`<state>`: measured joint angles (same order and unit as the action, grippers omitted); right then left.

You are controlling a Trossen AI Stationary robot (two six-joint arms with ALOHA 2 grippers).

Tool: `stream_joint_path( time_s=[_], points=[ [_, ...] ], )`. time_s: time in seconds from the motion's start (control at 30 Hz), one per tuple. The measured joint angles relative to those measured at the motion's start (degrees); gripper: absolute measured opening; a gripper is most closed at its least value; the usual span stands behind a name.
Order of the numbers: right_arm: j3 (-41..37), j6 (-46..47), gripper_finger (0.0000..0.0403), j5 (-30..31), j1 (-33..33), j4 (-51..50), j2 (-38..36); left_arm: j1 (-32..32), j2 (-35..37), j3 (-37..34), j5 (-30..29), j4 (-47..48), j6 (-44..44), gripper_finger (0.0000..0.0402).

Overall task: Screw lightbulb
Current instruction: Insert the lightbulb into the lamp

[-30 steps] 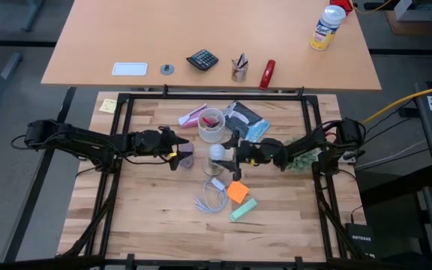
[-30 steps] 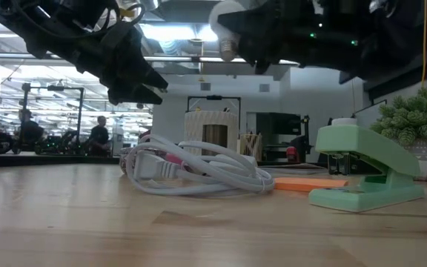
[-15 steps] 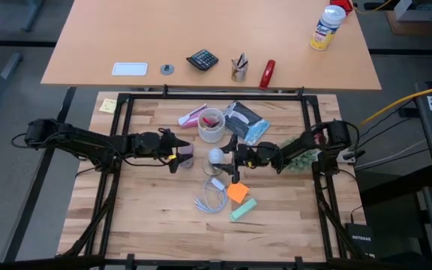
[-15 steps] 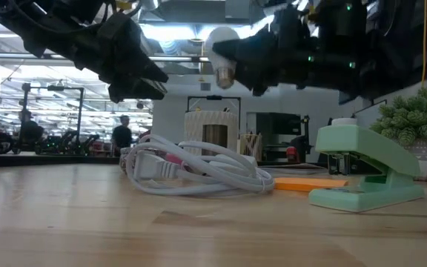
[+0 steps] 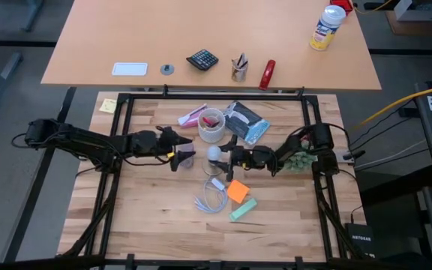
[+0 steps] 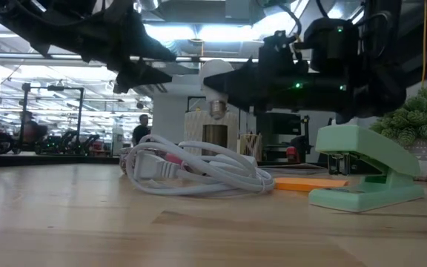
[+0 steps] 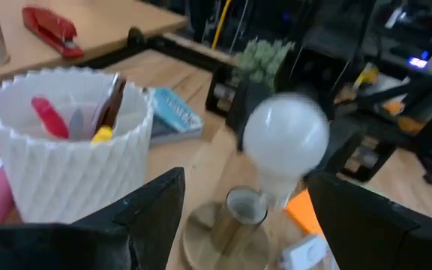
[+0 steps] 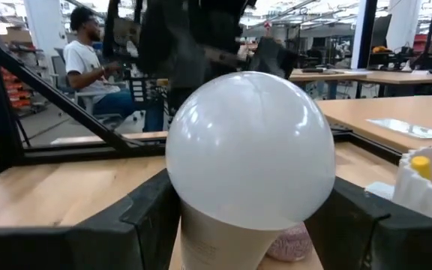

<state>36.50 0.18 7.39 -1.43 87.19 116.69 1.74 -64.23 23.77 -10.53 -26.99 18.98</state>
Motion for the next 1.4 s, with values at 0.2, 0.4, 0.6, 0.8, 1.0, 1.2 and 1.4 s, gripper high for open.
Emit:
stream_joint_path(
  time_s=[0.2, 0.4, 0.6, 0.8, 1.0, 1.2, 1.4],
  points=[
    [2.17, -2.41, 0.0243, 2.85, 0.09, -0.19, 2.49, 0.0, -0.01, 0.0, 0.0, -1.94, -1.39, 0.0274],
    [2.2, -3.16, 0.0243, 4.63, 0.46, -0.79, 3.23, 0.0, 0.0, 0.0, 0.0, -2.86, -1.92, 0.0274],
    [2.2, -3.09, 0.0243, 5.1, 0.42, -3.72, 3.23, 0.0, -0.37, 0.0, 0.0, -4.26, -4.51, 0.0274],
    [2.26, -1.82, 0.0243, 5.08, 0.35, -4.53, 3.17, 0.36, -6.19, 0.58, -0.02, -10.31, -5.87, 0.0274],
    [2.24, -1.77, 0.0243, 4.59, 0.33, -4.6, 3.17, 1.19, -13.75, 5.29, 0.0, -10.06, -6.5, 0.0274],
    [2.24, -1.74, 0.0243, 2.7, 0.35, -4.67, 3.17, 1.44, -17.27, 9.25, 0.0, -9.97, -8.94, 0.0274],
    [2.22, -1.72, 0.0243, 2.07, 0.33, -4.71, 3.17, 1.46, -17.42, 9.79, -0.11, -6.74, -8.94, 0.0274]
  ],
)
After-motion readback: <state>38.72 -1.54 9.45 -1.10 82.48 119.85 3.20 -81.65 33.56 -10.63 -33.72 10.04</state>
